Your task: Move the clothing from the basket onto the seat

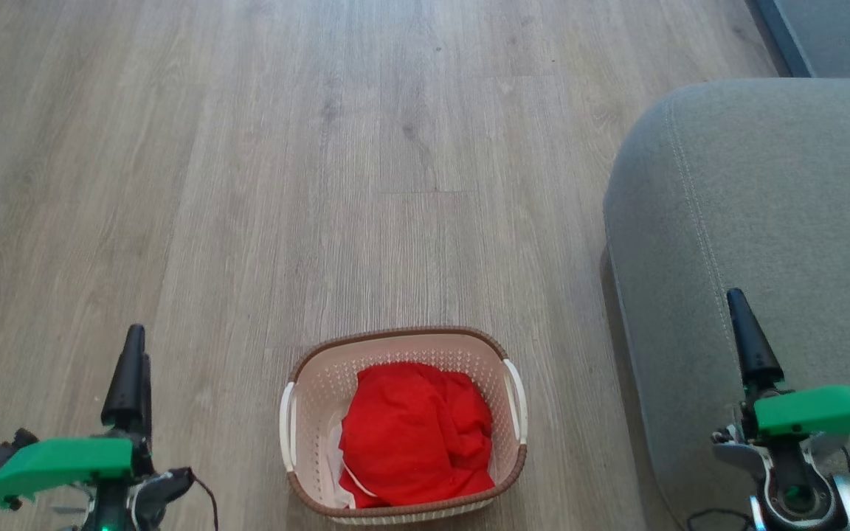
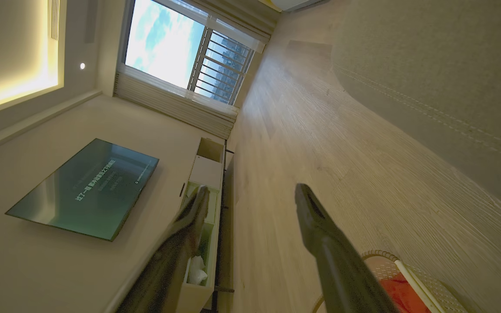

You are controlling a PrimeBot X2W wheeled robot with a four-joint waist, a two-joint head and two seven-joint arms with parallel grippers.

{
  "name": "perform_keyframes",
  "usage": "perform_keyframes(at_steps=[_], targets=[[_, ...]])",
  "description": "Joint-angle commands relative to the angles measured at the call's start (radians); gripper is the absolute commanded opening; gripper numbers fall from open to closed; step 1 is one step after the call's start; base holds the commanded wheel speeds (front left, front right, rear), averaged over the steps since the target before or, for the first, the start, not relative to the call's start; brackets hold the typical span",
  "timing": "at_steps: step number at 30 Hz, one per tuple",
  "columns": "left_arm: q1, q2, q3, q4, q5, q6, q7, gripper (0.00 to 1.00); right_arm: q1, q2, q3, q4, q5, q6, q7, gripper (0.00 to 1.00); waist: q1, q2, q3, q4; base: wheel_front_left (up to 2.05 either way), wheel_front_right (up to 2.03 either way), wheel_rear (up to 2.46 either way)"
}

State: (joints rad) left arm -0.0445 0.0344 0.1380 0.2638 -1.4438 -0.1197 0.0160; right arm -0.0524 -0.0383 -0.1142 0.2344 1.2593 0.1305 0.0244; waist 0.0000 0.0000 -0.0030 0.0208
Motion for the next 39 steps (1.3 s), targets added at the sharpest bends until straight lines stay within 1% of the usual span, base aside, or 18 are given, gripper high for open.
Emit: perform_keyframes(at_steps=[1, 7, 8, 9, 10, 12, 16, 22, 27, 30, 33, 38, 39], targets=[[-0.059, 0.008, 0.025, -0.053, 0.033, -0.003, -0.012, 1.00, -0.059, -0.008, 0.017, -0.061, -0.060, 0.000, -0.020, 1.00, 0.0000, 0.0000, 0.000, 0.003, 0.00, 0.00, 0.00], [-0.070, 0.008, 0.031, -0.098, 0.089, -0.003, -0.030, 1.00, -0.080, -0.016, 0.054, -0.113, -0.191, 0.000, -0.037, 1.00, 0.0000, 0.0000, -0.001, 0.010, 0.00, 0.00, 0.00], [-0.070, 0.008, 0.031, -0.098, 0.089, -0.003, -0.030, 1.00, -0.080, -0.016, 0.054, -0.113, -0.191, 0.000, -0.037, 1.00, 0.0000, 0.0000, -0.001, 0.010, 0.00, 0.00, 0.00], [-0.071, 0.008, 0.032, -0.112, 0.109, -0.004, -0.036, 1.00, -0.086, -0.025, 0.072, -0.125, -0.232, 0.000, -0.043, 1.00, 0.0000, 0.0000, -0.001, 0.013, 0.00, 0.00, 0.00], [-0.071, 0.008, 0.032, -0.112, 0.109, -0.004, -0.036, 1.00, -0.086, -0.025, 0.072, -0.125, -0.232, 0.000, -0.043, 1.00, 0.0000, 0.0000, -0.001, 0.013, 0.00, 0.00, 0.00], [-0.076, 0.008, 0.040, -0.128, 0.131, -0.001, -0.042, 1.00, -0.092, -0.035, 0.091, -0.136, -0.274, 0.000, -0.049, 1.00, 0.0000, 0.0000, -0.001, 0.015, 0.00, 0.00, 0.00], [-0.086, 0.009, 0.051, -0.173, 0.188, 0.015, -0.053, 1.00, -0.101, -0.043, 0.117, -0.158, -0.345, 0.000, -0.061, 1.00, 0.0000, 0.0000, -0.001, 0.018, 0.00, 0.00, 0.00], [-0.090, 0.009, 0.043, -0.230, 0.238, 0.036, -0.071, 1.00, -0.113, -0.049, 0.141, -0.195, -0.452, 0.000, -0.079, 1.00, 0.0000, 0.0000, -0.001, 0.024, 0.00, 0.00, 0.00], [-0.101, 0.010, 0.045, -0.284, 0.302, 0.058, -0.086, 1.00, -0.121, -0.057, 0.166, -0.217, -0.530, 0.000, -0.093, 1.00, 0.0000, 0.0000, 0.000, 0.027, 0.00, 0.00, 0.00], [-0.103, 0.010, 0.032, -0.324, 0.378, 0.074, -0.094, 1.00, -0.126, -0.062, 0.181, -0.230, -0.577, 0.000, -0.102, 1.00, 0.0000, 0.0000, 0.002, 0.028, 0.00, 0.00, 0.00], [-0.100, 0.010, -0.006, -0.356, 0.468, 0.102, -0.103, 1.00, -0.127, -0.061, 0.189, -0.240, -0.622, 0.000, -0.111, 1.00, 0.0000, 0.0000, 0.004, 0.030, 0.00, 0.00, 0.00], [-0.094, 0.011, -0.091, -0.397, 0.605, 0.151, -0.118, 1.00, -0.117, -0.056, 0.193, -0.249, -0.683, 0.000, -0.126, 1.00, 0.0000, 0.0000, 0.007, 0.033, 0.00, 0.00, 0.00], [-0.091, 0.011, -0.126, -0.406, 0.658, 0.164, -0.124, 1.00, -0.112, -0.055, 0.197, -0.246, -0.708, 0.000, -0.131, 1.00, 0.0000, 0.0000, 0.008, 0.035, 0.00, 0.00, 0.00]])
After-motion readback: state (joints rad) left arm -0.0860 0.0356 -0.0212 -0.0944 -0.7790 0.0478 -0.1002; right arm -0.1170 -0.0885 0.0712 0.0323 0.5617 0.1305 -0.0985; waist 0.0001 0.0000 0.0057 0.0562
